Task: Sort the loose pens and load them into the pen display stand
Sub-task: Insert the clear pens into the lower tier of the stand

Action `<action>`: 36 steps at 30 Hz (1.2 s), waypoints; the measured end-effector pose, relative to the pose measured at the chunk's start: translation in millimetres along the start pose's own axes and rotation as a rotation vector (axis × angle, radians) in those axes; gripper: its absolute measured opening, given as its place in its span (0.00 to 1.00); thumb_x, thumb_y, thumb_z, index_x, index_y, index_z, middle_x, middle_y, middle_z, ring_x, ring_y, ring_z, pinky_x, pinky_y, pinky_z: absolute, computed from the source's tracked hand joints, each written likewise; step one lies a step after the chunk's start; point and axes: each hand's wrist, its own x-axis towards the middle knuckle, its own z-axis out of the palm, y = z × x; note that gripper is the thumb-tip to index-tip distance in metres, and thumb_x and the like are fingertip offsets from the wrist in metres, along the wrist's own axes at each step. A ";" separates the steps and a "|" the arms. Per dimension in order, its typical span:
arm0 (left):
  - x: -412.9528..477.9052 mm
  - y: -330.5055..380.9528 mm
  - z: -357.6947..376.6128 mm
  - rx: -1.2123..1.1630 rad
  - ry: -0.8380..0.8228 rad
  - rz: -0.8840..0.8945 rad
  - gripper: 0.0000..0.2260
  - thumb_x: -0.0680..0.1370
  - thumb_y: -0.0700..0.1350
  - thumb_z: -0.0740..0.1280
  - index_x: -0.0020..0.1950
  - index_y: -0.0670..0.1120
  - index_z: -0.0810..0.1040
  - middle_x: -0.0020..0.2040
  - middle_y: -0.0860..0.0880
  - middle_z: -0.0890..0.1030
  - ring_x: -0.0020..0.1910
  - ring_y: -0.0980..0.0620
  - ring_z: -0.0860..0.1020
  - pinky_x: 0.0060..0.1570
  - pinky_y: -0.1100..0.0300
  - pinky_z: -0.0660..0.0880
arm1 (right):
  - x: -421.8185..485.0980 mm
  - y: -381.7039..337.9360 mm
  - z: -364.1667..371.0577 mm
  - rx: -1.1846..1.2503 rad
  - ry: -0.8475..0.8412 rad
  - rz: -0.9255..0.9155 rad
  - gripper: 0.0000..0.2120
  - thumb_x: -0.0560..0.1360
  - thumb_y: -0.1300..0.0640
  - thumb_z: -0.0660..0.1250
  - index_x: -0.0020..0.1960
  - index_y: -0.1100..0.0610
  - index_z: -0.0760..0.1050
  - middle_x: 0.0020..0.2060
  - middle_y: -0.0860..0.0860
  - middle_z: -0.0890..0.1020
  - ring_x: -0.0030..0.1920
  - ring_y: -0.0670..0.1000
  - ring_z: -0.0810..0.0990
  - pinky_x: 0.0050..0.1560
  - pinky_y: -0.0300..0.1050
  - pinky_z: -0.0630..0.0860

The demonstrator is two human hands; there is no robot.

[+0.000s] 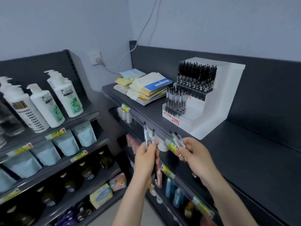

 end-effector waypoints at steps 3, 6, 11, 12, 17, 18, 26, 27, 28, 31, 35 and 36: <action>37.3 1.4 7.8 0.028 -0.022 0.019 0.08 0.79 0.42 0.65 0.41 0.45 0.70 0.28 0.51 0.67 0.23 0.56 0.63 0.24 0.64 0.62 | 35.1 -3.3 4.5 0.003 0.023 -0.010 0.10 0.73 0.62 0.65 0.45 0.46 0.71 0.40 0.49 0.83 0.36 0.47 0.79 0.42 0.38 0.74; 66.2 0.1 12.5 0.031 -0.059 0.037 0.10 0.78 0.44 0.67 0.38 0.47 0.71 0.27 0.51 0.65 0.24 0.55 0.61 0.24 0.63 0.60 | 64.3 -6.3 11.0 -0.012 0.032 -0.017 0.10 0.74 0.62 0.65 0.47 0.47 0.71 0.39 0.48 0.84 0.38 0.48 0.80 0.41 0.34 0.73; 106.3 3.7 14.8 0.024 -0.101 0.012 0.06 0.78 0.44 0.68 0.41 0.47 0.77 0.26 0.52 0.66 0.24 0.55 0.62 0.24 0.63 0.60 | 102.1 -7.4 26.4 -0.040 0.003 0.013 0.08 0.77 0.61 0.62 0.54 0.53 0.73 0.38 0.49 0.84 0.38 0.46 0.79 0.44 0.38 0.75; 115.4 6.2 16.4 0.021 -0.111 0.011 0.06 0.78 0.44 0.68 0.41 0.48 0.77 0.26 0.52 0.65 0.24 0.54 0.61 0.24 0.62 0.60 | 110.1 -8.6 28.6 -0.038 0.008 0.020 0.09 0.78 0.61 0.61 0.56 0.54 0.72 0.39 0.49 0.84 0.38 0.46 0.79 0.45 0.39 0.75; 167.4 18.9 25.5 0.010 -0.228 -0.024 0.11 0.78 0.45 0.68 0.36 0.49 0.74 0.25 0.51 0.65 0.23 0.54 0.61 0.25 0.60 0.58 | 149.9 -14.0 42.1 -0.037 0.071 0.040 0.08 0.79 0.61 0.61 0.56 0.52 0.74 0.39 0.48 0.84 0.34 0.38 0.79 0.35 0.30 0.72; 178.0 21.2 26.9 0.012 -0.259 -0.042 0.11 0.78 0.45 0.68 0.36 0.49 0.74 0.25 0.51 0.66 0.23 0.54 0.62 0.24 0.60 0.59 | 156.3 -15.0 45.3 -0.047 0.089 0.043 0.08 0.78 0.61 0.62 0.54 0.51 0.75 0.38 0.47 0.84 0.34 0.38 0.79 0.35 0.31 0.72; 252.5 41.7 47.8 0.002 -0.514 -0.121 0.12 0.79 0.42 0.66 0.36 0.46 0.69 0.23 0.53 0.67 0.21 0.55 0.64 0.22 0.62 0.62 | 197.2 -31.8 62.9 -0.074 0.310 0.090 0.08 0.78 0.62 0.64 0.49 0.50 0.76 0.36 0.48 0.84 0.35 0.42 0.81 0.40 0.39 0.77; 258.3 42.8 48.6 0.004 -0.542 -0.122 0.12 0.79 0.42 0.66 0.36 0.46 0.69 0.23 0.53 0.67 0.21 0.55 0.63 0.22 0.63 0.61 | 199.6 -31.8 63.6 -0.084 0.366 0.089 0.07 0.78 0.61 0.64 0.49 0.50 0.77 0.35 0.47 0.83 0.33 0.40 0.79 0.38 0.37 0.75; 264.1 43.8 48.6 0.005 -0.569 -0.119 0.13 0.79 0.42 0.66 0.36 0.46 0.68 0.23 0.53 0.67 0.22 0.55 0.63 0.22 0.63 0.61 | 201.8 -31.5 64.0 -0.105 0.442 0.083 0.07 0.78 0.60 0.63 0.48 0.50 0.77 0.33 0.47 0.83 0.31 0.40 0.78 0.37 0.37 0.73; 280.1 47.4 45.8 0.072 -0.623 -0.077 0.13 0.78 0.44 0.67 0.36 0.47 0.68 0.24 0.53 0.68 0.22 0.55 0.64 0.24 0.61 0.63 | 205.9 -28.3 61.9 -0.160 0.689 0.065 0.12 0.79 0.58 0.61 0.39 0.52 0.78 0.28 0.45 0.79 0.30 0.40 0.74 0.36 0.37 0.70; 300.0 48.9 40.1 0.132 -0.681 0.003 0.13 0.77 0.48 0.68 0.35 0.49 0.69 0.27 0.51 0.68 0.26 0.53 0.65 0.29 0.57 0.65 | 212.1 -35.8 66.0 -0.011 0.901 0.050 0.11 0.79 0.60 0.61 0.40 0.57 0.78 0.33 0.50 0.81 0.34 0.43 0.75 0.41 0.42 0.72; 304.1 48.9 39.5 0.139 -0.690 0.017 0.14 0.77 0.48 0.68 0.33 0.52 0.70 0.27 0.51 0.68 0.27 0.53 0.65 0.31 0.56 0.65 | 213.4 -40.3 67.8 0.041 0.940 0.032 0.10 0.79 0.61 0.61 0.41 0.56 0.77 0.35 0.49 0.82 0.35 0.43 0.76 0.41 0.38 0.73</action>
